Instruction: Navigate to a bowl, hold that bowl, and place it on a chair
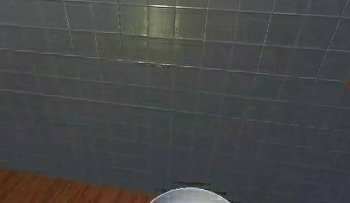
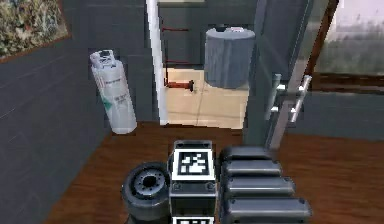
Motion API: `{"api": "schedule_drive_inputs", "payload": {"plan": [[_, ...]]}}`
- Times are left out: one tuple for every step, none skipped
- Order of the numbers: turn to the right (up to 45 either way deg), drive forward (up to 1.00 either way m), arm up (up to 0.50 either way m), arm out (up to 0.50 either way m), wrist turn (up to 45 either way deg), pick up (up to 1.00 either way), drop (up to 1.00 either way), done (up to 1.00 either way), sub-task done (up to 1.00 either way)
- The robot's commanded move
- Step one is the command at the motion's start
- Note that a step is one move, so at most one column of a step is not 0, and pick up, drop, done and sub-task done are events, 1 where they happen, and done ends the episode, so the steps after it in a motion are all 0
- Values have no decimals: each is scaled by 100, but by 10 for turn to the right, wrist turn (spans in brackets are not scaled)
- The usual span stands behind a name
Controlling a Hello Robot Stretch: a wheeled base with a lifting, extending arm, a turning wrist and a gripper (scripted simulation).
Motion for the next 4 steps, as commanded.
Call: {"api": "schedule_drive_inputs", "payload": {"plan": [[450,0,0,0,0,0,0,0,0],[450,0,0,0,0,0,0,0,0],[30,0,0,0,0,0,0,0,0],[-450,0,0,0,0,0,0,0,0]]}}
